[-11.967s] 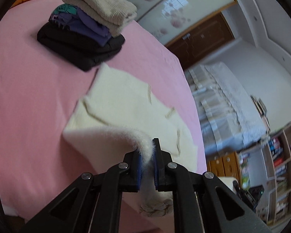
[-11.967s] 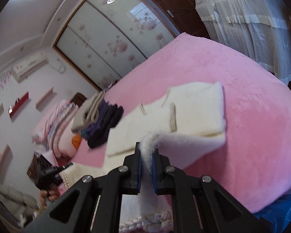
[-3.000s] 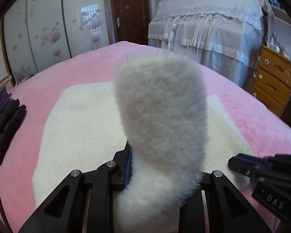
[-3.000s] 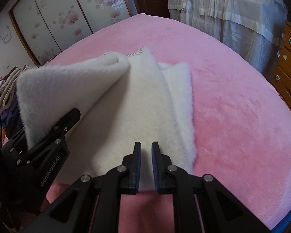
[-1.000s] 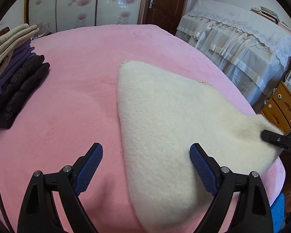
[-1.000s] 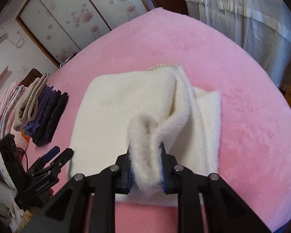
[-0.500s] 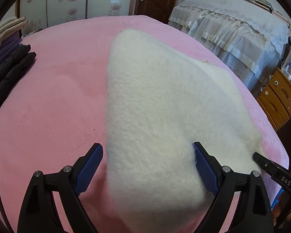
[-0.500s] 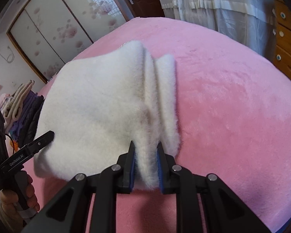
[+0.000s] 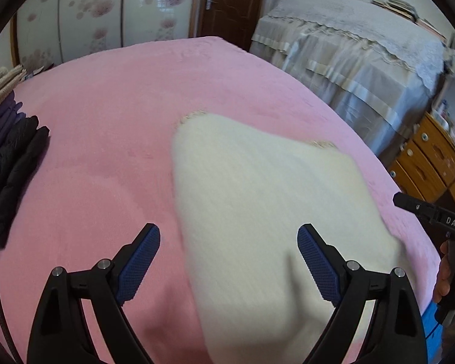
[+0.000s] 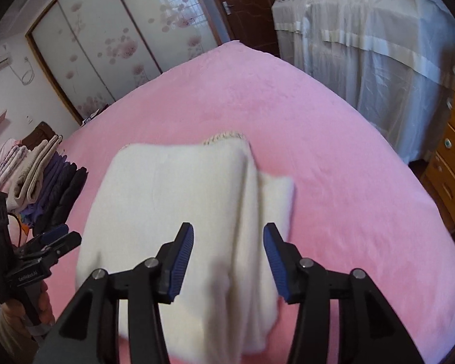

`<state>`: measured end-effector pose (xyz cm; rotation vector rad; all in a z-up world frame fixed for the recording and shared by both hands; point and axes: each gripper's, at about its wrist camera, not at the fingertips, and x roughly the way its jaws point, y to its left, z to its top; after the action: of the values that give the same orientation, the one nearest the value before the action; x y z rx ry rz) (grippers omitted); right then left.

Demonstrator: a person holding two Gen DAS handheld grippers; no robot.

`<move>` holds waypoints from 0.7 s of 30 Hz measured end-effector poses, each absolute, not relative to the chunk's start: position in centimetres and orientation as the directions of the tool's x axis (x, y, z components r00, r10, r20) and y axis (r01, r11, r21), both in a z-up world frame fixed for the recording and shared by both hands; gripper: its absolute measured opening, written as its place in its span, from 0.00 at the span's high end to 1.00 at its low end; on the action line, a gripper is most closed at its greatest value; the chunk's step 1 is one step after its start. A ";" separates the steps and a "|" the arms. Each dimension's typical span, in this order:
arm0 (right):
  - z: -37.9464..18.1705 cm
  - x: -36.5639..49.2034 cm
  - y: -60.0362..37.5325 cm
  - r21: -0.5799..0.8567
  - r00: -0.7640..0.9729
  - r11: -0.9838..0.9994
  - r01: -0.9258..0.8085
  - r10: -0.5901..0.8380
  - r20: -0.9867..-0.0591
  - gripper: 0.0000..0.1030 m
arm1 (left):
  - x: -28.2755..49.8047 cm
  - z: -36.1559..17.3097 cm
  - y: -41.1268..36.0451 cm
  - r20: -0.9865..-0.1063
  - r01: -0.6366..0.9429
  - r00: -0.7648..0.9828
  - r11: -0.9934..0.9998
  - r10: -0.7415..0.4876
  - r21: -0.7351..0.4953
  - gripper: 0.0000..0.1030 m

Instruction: Fold large clothes

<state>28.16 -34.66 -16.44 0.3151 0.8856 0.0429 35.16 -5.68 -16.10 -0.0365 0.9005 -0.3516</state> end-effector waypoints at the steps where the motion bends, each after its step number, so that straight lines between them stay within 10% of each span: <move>1: -17.0 29.8 -34.8 0.292 0.620 0.952 0.089 0.176 -0.764 0.53 | 36.7 -16.5 -5.3 -0.769 0.264 0.555 0.944 -0.318 -0.199 0.11; 14: -22.7 38.6 -37.4 0.458 0.515 0.878 0.141 0.330 -0.791 0.52 | 44.1 -21.8 -4.7 -0.804 0.145 0.472 0.931 -0.363 -0.335 0.11; 21: -19.6 35.9 -35.9 0.288 0.583 0.957 0.046 0.208 -0.785 0.83 | 43.4 -21.3 -6.6 -0.822 0.176 0.445 0.935 -0.354 -0.307 0.11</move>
<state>35.93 -35.89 -19.56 0.2917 0.9473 0.0965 43.37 -6.62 -21.26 -0.1868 1.0607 -0.3307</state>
